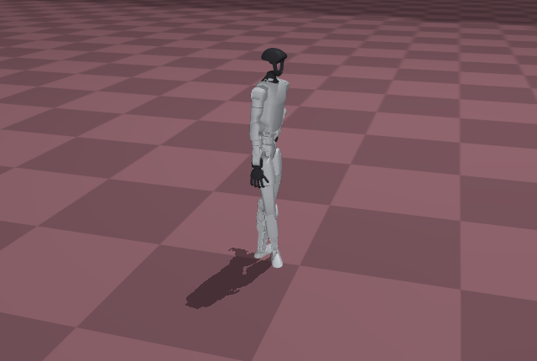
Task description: In place motions
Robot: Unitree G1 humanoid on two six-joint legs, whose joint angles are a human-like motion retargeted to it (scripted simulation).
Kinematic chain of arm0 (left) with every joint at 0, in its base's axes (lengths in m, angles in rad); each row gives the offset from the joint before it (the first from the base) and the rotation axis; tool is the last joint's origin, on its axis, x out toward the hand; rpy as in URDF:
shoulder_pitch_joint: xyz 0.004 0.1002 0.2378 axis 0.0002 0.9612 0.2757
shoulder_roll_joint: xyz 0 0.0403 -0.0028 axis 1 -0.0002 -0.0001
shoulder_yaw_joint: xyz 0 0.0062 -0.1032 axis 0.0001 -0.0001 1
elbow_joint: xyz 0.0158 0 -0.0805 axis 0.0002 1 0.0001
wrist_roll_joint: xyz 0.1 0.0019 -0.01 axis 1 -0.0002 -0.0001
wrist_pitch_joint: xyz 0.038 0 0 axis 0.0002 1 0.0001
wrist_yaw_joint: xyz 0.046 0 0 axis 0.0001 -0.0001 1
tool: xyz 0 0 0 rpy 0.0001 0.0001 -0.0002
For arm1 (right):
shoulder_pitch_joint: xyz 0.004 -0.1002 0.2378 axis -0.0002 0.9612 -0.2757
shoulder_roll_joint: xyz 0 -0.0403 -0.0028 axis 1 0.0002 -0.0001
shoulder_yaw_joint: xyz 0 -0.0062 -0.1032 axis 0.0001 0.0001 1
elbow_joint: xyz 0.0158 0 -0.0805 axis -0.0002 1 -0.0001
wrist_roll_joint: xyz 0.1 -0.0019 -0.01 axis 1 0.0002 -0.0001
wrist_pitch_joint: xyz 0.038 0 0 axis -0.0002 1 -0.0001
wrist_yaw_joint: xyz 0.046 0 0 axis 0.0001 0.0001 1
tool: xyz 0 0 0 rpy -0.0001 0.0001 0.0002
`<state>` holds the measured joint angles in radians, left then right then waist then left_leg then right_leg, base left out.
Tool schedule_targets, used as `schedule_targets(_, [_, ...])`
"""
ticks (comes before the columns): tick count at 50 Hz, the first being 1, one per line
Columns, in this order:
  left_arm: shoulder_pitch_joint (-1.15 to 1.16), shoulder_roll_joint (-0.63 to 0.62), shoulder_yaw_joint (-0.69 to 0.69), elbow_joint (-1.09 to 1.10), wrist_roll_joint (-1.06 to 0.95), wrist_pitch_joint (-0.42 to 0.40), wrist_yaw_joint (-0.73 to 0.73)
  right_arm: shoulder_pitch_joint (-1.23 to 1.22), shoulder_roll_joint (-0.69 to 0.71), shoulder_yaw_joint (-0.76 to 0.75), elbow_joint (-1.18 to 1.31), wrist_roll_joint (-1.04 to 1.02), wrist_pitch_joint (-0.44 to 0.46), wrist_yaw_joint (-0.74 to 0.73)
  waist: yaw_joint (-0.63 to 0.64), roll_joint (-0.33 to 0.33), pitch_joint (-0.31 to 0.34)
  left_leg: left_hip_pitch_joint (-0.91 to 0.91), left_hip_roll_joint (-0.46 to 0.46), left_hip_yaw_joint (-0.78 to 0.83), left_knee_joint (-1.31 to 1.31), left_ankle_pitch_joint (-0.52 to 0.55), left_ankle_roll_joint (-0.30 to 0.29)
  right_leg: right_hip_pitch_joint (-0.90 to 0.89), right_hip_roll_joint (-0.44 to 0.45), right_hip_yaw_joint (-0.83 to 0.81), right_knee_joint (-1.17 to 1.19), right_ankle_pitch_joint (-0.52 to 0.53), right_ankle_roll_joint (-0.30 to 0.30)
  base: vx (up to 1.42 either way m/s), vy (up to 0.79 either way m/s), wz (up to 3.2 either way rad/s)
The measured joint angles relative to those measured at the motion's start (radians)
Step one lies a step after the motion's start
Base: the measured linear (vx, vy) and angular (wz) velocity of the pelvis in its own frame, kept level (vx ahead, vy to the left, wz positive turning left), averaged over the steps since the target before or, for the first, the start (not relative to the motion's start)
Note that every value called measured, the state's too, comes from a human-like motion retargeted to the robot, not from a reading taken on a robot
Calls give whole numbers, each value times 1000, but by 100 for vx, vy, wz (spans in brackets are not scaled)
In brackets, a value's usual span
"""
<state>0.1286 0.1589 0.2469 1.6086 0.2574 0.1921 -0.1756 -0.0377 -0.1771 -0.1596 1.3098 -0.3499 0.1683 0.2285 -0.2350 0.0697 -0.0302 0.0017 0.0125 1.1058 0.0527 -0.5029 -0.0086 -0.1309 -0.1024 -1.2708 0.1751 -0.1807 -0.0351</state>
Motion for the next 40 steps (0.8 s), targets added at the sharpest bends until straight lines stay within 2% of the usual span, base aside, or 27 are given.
schedule_targets(2, [-4, 15, -3, -14, 0, 7, 7, 5, -17, -49, 42, 34, 9, -43, -35, 18, -18, -5, 6, 42, 16, -8, -21, -43, 11, 81, -7, 85, -22, 53, -3, -175])
schedule_targets(5, [-27, 39, -21, -58, -7, 11, 1, 17, -28, -133, 104, 97, 22, -82, -129, 72, -14, -14, 42, 43, 42, -15, -38, -60, 43, 97, -15, 85, -42, 37, 3, -44])
schedule_targets(9, [-86, 46, -43, -141, -4, 22, 2, 41, -44, -227, 169, 239, 23, -58, -202, 142, -9, -21, 78, 39, 54, -15, -52, -73, 53, 102, 12, 69, -25, 43, 4, -4])
schedule_targets(15, [-152, -22, -100, -295, -14, -42, -10, 96, -53, -336, 207, 376, 28, -95, -138, 202, -41, 35, 61, 70, 22, 25, -62, -65, 54, 184, 44, 57, 34, 49, 15, -62])
schedule_targets(18, [-149, -49, -127, -320, -13, -55, -12, 89, -44, -334, 196, 365, 32, -97, -103, 209, -60, 58, 59, -2, 49, 79, -7, -72, 40, 232, 68, 49, 55, 48, 11, -81])
schedule_targets(20, [-133, -56, -132, -327, -1, -58, -23, 77, -31, -301, 177, 336, 36, -78, -72, 196, -73, 75, 48, -58, 75, 140, 32, -80, 28, 292, 88, 44, 61, 46, 12, -139])
schedule_targets(22, [-100, -59, -135, -316, 22, -62, -44, 55, -10, -251, 146, 280, 32, -43, -42, 165, -99, 92, 25, -76, 119, 218, 102, -92, -1, 367, 104, 41, 75, 56, 11, -153])
schedule_targets(25, [-65, -68, -127, -272, 28, -50, -33, 32, 24, -172, 79, 201, -6, 28, -1, 83, -120, 80, -4, -141, 259, 316, 259, -106, -75, 484, 123, 46, 96, 45, 5, -168])
schedule_targets(27, [-44, -64, -108, -236, 18, -44, -36, 24, 45, -110, 33, 168, -20, 64, 72, 39, -79, 127, 62, -181, 433, 324, 270, -47, -49, 586, 139, 16, 105, 67, -21, -290])
schedule_targets(30, [-28, -68, -76, -190, -3, -34, -57, -8, 79, -23, -54, 114, -55, 95, 137, 7, -48, 13, 108, -401, 684, 389, 270, -21, -23, 677, 119, 25, 98, 31, -9, -213])
schedule_targets(33, [-12, -83, -56, -166, -20, -31, -59, -27, 102, 34, -109, 85, -79, 95, 156, -9, -43, -147, -12, -633, 725, 446, 270, -25, -37, 703, 71, 73, 87, -2, 21, -105])
schedule_targets(37, [-5, -82, -43, -157, -27, -29, -54, -44, 112, 84, -145, 87, -88, 104, 172, -28, -15, -157, 53, -623, 724, 371, 270, -2, -24, 748, 54, 67, 48, 12, 1, -101])
schedule_targets(40, [-10, -77, -49, -159, -23, -29, -55, -51, 109, 92, -138, 85, -89, 116, 166, -29, -6, -203, 49, -651, 678, 296, 270, 7, -15, 767, 25, 69, 17, 2, 6, -58])
